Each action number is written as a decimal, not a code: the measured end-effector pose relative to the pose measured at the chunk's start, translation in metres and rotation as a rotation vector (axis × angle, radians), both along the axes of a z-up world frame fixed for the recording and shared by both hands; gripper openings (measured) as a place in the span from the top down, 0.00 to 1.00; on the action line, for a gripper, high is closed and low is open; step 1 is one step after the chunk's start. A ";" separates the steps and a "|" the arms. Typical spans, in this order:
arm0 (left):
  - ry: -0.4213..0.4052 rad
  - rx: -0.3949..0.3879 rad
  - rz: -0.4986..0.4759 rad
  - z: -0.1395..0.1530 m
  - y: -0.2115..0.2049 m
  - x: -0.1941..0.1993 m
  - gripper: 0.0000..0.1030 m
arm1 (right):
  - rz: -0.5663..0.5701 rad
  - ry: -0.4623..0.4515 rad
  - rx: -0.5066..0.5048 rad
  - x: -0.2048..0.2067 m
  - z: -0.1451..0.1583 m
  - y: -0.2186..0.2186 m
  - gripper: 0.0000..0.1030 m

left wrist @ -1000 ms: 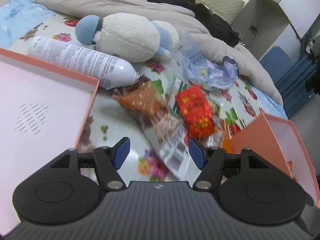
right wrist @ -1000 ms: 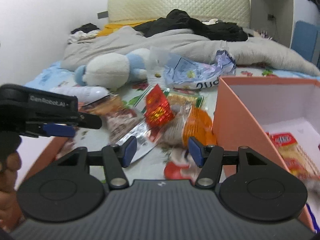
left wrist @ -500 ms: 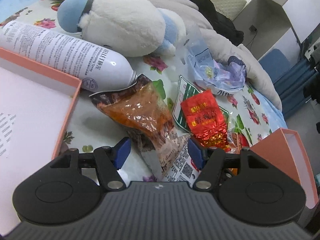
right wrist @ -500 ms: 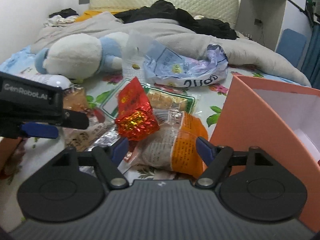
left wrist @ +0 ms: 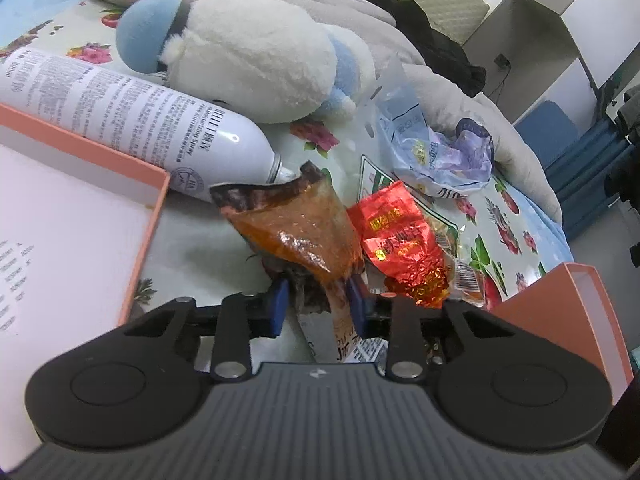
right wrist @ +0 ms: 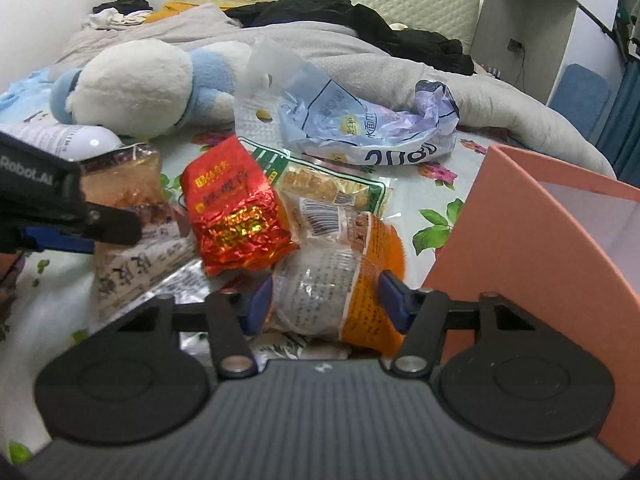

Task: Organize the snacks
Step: 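Grasp the orange-brown bag with the left gripper while the right gripper grasps the clear orange-labelled bag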

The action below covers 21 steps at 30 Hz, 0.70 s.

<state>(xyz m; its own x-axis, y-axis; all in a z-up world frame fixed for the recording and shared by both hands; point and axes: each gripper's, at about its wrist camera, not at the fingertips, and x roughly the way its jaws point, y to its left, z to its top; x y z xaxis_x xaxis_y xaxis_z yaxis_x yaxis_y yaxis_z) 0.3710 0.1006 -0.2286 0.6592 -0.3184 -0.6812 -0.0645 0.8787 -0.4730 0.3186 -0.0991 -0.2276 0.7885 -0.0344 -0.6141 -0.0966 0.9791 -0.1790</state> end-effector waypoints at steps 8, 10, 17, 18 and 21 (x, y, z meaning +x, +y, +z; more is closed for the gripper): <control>-0.008 0.084 -0.021 0.024 -0.006 -0.032 0.70 | 0.039 0.009 0.044 -0.030 0.015 -0.007 0.47; -0.011 0.104 -0.027 0.030 -0.009 -0.044 0.71 | 0.046 0.010 0.060 -0.039 0.020 -0.009 0.47; -0.013 0.135 -0.025 0.049 -0.018 -0.093 0.72 | 0.094 0.012 0.118 -0.081 0.043 -0.020 0.47; -0.013 0.140 -0.024 0.052 -0.019 -0.100 0.72 | 0.103 0.011 0.123 -0.088 0.046 -0.022 0.47; -0.007 0.143 -0.031 0.059 -0.024 -0.123 0.72 | 0.124 0.021 0.155 -0.107 0.055 -0.029 0.47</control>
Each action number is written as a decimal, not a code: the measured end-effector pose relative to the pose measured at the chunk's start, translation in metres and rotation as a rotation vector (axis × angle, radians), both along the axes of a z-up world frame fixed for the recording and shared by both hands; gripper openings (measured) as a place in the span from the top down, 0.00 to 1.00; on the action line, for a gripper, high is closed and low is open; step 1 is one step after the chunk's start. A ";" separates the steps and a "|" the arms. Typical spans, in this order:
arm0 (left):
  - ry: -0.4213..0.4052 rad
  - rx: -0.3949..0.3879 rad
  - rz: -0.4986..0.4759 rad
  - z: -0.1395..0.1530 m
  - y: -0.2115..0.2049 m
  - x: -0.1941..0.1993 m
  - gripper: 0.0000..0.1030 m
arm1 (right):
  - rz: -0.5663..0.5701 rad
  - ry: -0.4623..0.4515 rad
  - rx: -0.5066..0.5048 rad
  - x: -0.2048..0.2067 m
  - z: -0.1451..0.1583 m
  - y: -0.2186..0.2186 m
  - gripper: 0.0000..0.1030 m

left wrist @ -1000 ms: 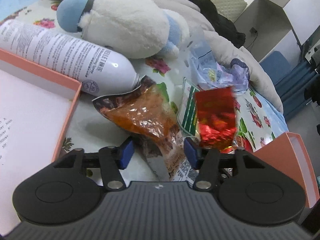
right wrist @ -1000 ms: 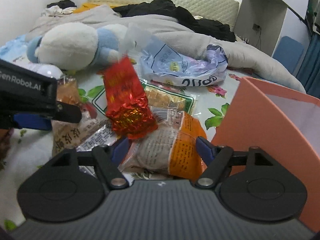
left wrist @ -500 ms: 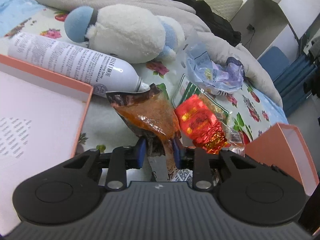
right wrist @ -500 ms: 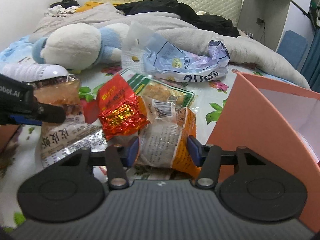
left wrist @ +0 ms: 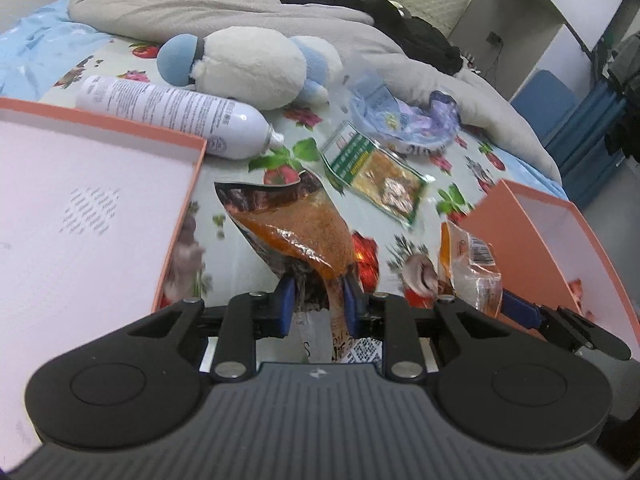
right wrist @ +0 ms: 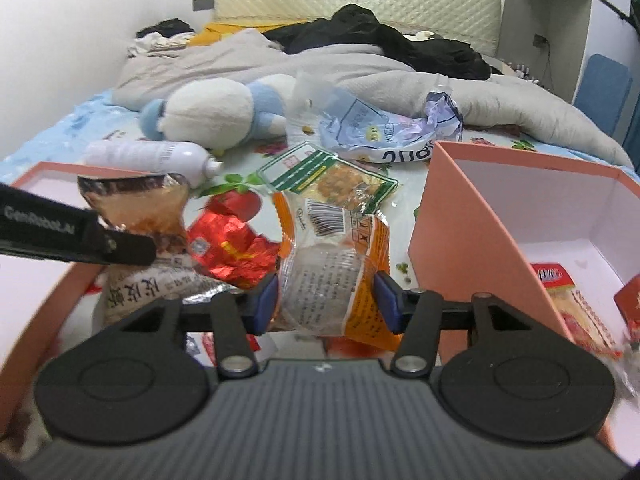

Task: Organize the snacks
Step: 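Grasp the orange-brown bag with the left gripper while the right gripper grasps the clear orange-labelled bag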

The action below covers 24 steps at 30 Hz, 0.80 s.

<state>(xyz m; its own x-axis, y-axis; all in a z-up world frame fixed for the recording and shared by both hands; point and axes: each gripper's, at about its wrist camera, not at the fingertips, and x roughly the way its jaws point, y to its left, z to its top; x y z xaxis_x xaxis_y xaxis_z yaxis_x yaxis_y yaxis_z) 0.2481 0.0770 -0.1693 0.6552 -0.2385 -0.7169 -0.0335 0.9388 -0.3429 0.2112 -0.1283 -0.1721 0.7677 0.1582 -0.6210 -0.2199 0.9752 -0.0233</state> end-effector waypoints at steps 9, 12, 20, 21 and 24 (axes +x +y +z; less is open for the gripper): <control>0.020 0.027 -0.023 0.019 -0.019 -0.061 0.72 | 0.027 0.012 0.046 -0.057 0.022 -0.024 0.47; 0.032 0.028 -0.033 0.025 -0.026 -0.076 0.72 | 0.026 0.010 0.057 -0.071 0.029 -0.031 0.47; 0.028 0.037 -0.052 0.047 -0.039 -0.107 0.72 | 0.019 0.000 0.092 -0.101 0.050 -0.048 0.47; 0.026 0.037 -0.056 0.050 -0.041 -0.110 0.72 | 0.019 -0.003 0.095 -0.104 0.052 -0.049 0.47; 0.011 0.042 -0.064 0.061 -0.044 -0.120 0.72 | 0.017 -0.017 0.102 -0.113 0.060 -0.052 0.47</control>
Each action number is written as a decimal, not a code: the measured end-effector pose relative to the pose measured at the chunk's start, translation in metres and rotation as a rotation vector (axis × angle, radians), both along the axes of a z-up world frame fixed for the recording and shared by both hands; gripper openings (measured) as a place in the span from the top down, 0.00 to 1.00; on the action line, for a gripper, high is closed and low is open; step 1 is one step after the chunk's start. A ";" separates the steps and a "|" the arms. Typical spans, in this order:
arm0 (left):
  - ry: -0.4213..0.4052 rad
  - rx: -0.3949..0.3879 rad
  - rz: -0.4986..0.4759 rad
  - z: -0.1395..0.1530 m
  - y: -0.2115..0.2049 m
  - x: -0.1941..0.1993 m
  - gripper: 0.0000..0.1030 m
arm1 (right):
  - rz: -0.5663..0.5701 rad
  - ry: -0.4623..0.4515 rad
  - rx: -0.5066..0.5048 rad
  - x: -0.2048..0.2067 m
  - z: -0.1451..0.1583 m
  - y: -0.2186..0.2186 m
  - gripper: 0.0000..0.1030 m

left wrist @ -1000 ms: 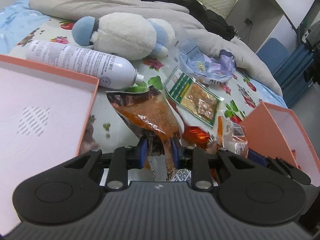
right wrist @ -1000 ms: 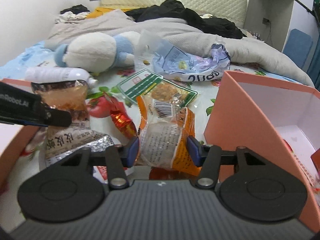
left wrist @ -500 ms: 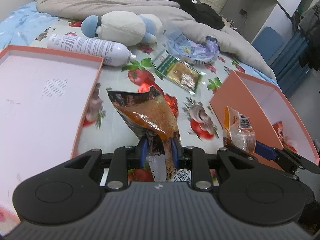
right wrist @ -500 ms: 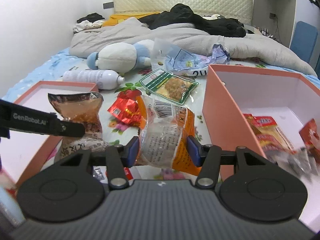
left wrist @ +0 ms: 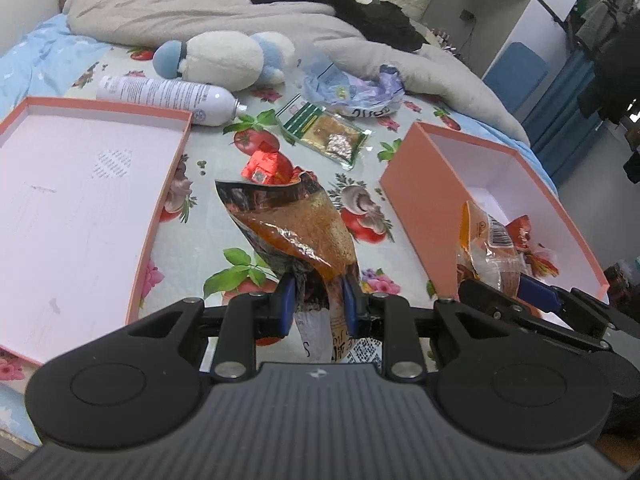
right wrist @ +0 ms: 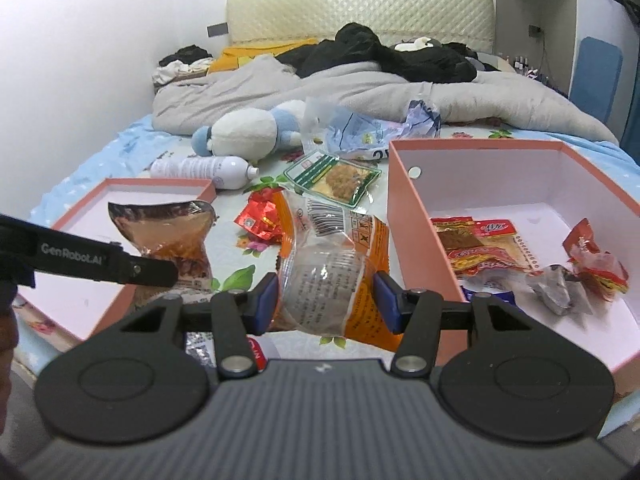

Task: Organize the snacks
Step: 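Grasp the orange-brown bag with the left gripper while the right gripper grasps the clear orange-labelled bag, then carry the orange-brown bag with the left gripper while the right gripper carries the clear bag over the box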

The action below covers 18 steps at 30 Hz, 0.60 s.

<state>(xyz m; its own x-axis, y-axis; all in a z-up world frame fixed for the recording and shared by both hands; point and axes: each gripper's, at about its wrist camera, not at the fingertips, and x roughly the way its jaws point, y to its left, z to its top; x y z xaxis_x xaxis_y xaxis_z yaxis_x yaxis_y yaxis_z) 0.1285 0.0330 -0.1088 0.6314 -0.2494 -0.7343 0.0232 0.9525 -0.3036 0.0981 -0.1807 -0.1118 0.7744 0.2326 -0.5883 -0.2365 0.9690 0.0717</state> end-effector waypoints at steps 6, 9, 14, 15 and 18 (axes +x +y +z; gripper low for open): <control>-0.007 -0.008 -0.004 0.020 -0.006 -0.018 0.72 | -0.007 -0.008 0.017 -0.018 0.015 -0.009 0.47; -0.014 -0.008 -0.018 0.028 -0.012 -0.028 0.72 | -0.015 -0.008 0.013 -0.027 0.021 -0.013 0.47; -0.009 -0.022 -0.025 0.035 -0.028 -0.047 0.72 | -0.031 -0.013 0.008 -0.046 0.035 -0.025 0.47; -0.012 -0.024 -0.025 0.037 -0.031 -0.050 0.72 | -0.037 -0.016 0.010 -0.050 0.038 -0.028 0.47; -0.018 -0.017 -0.039 0.044 -0.042 -0.059 0.72 | -0.059 -0.020 0.024 -0.063 0.046 -0.038 0.47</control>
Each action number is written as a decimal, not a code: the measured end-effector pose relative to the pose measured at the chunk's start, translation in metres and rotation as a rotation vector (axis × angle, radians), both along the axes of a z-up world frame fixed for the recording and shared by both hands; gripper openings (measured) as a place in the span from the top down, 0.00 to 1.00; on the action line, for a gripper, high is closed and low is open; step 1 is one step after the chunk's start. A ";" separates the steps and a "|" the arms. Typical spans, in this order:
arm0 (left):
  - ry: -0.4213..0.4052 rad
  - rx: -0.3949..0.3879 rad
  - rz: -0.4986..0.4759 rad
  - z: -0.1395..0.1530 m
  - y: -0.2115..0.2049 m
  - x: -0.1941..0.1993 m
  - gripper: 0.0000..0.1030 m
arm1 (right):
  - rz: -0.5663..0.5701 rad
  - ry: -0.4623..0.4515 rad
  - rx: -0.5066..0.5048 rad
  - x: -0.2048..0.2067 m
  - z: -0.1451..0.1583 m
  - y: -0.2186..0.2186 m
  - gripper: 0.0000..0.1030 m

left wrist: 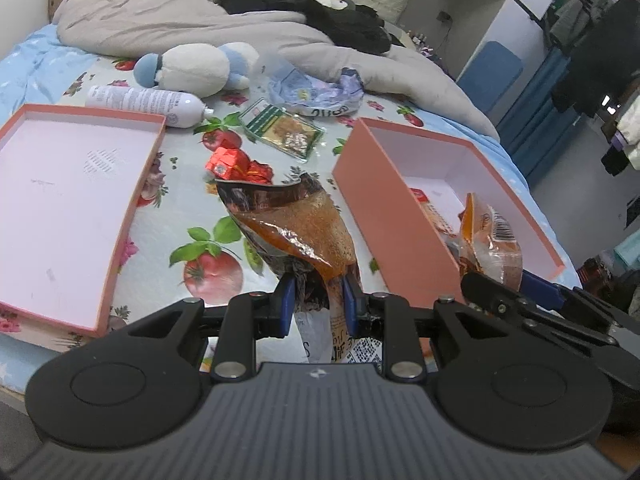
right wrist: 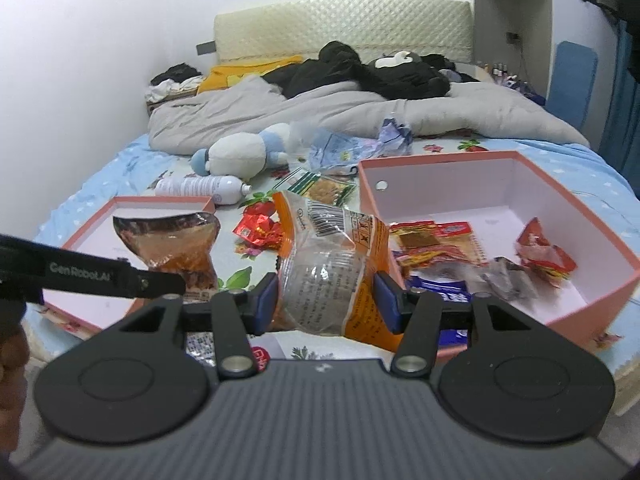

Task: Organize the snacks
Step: 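Carry the orange-brown bag with the left gripper while the right gripper carries the clear bag over the box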

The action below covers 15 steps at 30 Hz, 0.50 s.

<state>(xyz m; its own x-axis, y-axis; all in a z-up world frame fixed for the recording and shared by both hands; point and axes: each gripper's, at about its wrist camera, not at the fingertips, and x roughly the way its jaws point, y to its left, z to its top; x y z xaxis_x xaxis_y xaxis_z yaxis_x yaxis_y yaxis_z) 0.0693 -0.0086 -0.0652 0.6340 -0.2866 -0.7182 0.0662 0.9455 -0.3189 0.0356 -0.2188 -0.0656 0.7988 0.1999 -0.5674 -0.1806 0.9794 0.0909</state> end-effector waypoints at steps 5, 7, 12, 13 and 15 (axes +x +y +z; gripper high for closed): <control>-0.008 0.007 -0.039 0.011 -0.022 -0.015 0.72 | -0.021 0.006 -0.003 -0.015 0.008 -0.012 0.47; -0.014 0.006 -0.055 0.015 -0.030 -0.020 0.72 | -0.038 0.001 -0.006 -0.022 0.012 -0.018 0.47; -0.028 0.006 -0.100 0.021 -0.046 -0.028 0.72 | -0.082 -0.003 -0.023 -0.034 0.017 -0.032 0.47; -0.029 0.007 -0.108 0.022 -0.048 -0.029 0.72 | -0.088 -0.001 -0.027 -0.036 0.017 -0.035 0.47; -0.028 0.010 -0.127 0.021 -0.054 -0.029 0.72 | -0.104 0.003 -0.031 -0.039 0.017 -0.042 0.47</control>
